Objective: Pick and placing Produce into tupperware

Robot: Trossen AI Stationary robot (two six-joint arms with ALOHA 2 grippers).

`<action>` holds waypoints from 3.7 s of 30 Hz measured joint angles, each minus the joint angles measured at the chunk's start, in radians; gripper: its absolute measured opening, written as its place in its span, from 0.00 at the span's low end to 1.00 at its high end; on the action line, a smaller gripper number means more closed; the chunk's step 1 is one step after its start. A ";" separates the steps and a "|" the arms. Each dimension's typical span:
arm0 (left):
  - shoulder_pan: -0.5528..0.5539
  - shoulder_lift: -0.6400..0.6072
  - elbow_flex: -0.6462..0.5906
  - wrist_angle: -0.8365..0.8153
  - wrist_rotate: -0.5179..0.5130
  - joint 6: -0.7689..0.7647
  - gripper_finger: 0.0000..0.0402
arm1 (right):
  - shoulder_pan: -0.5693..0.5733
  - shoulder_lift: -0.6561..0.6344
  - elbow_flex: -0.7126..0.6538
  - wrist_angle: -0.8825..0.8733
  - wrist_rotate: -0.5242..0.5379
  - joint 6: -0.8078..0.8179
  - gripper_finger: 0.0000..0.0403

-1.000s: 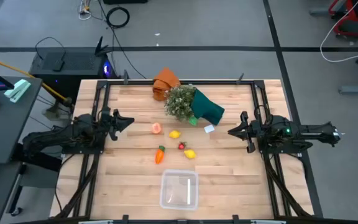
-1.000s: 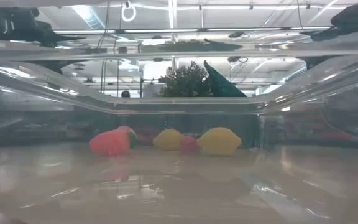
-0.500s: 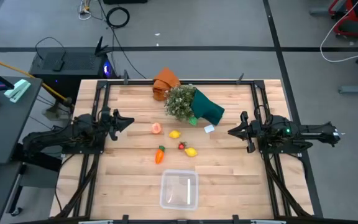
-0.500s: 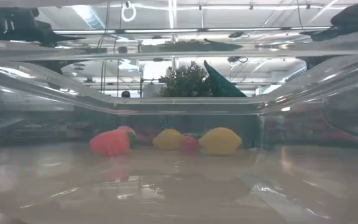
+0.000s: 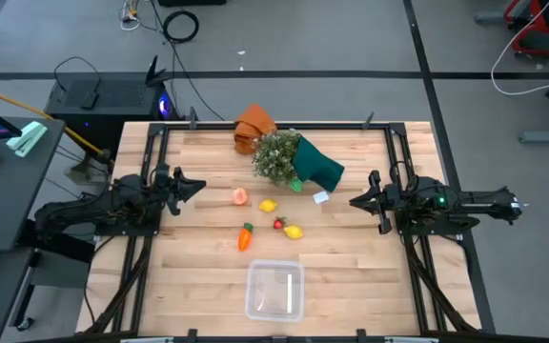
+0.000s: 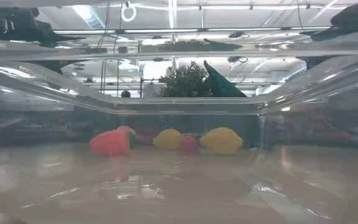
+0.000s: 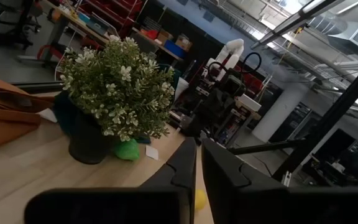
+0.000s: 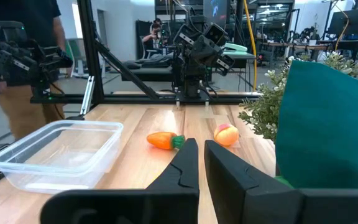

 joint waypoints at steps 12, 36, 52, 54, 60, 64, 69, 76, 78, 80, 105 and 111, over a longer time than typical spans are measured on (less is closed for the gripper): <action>0.000 0.000 0.000 0.000 0.000 0.000 0.09 | 0.000 0.000 0.000 0.000 0.000 0.000 0.00; 0.000 0.000 0.000 0.000 0.000 0.000 0.08 | 0.000 0.000 0.000 0.000 0.000 0.000 0.00; 0.000 0.000 0.000 0.000 0.000 0.000 0.09 | 0.000 0.000 0.000 0.000 0.000 0.000 0.00; 0.000 0.000 0.000 0.000 0.000 0.000 0.09 | 0.000 0.000 0.000 0.000 0.000 0.000 0.00; 0.000 0.000 0.000 0.000 0.000 0.000 0.07 | 0.000 0.000 0.000 0.000 0.000 -0.003 0.00; 0.000 0.000 0.000 0.000 0.000 0.000 0.08 | 0.000 0.000 0.000 0.000 0.000 -0.001 0.00; 0.000 0.000 0.000 0.000 0.000 -0.001 0.10 | 0.000 0.000 0.000 0.000 0.000 -0.001 0.00; 0.000 0.000 0.000 0.000 0.000 -0.001 0.10 | 0.000 0.000 0.000 0.000 0.000 -0.001 0.00; 0.000 0.000 0.000 0.000 0.000 -0.001 0.09 | 0.000 0.000 0.000 0.000 0.000 -0.001 0.00; 0.000 0.000 0.000 0.000 0.000 0.000 0.08 | 0.000 0.000 0.000 0.000 0.000 -0.002 0.00; 0.001 0.000 0.000 -0.057 -0.076 0.629 0.04 | 0.000 0.002 0.000 0.006 0.000 0.525 0.00; 0.001 0.000 0.000 -0.061 -0.079 0.591 0.03 | -0.001 0.002 0.000 0.041 0.023 0.503 0.00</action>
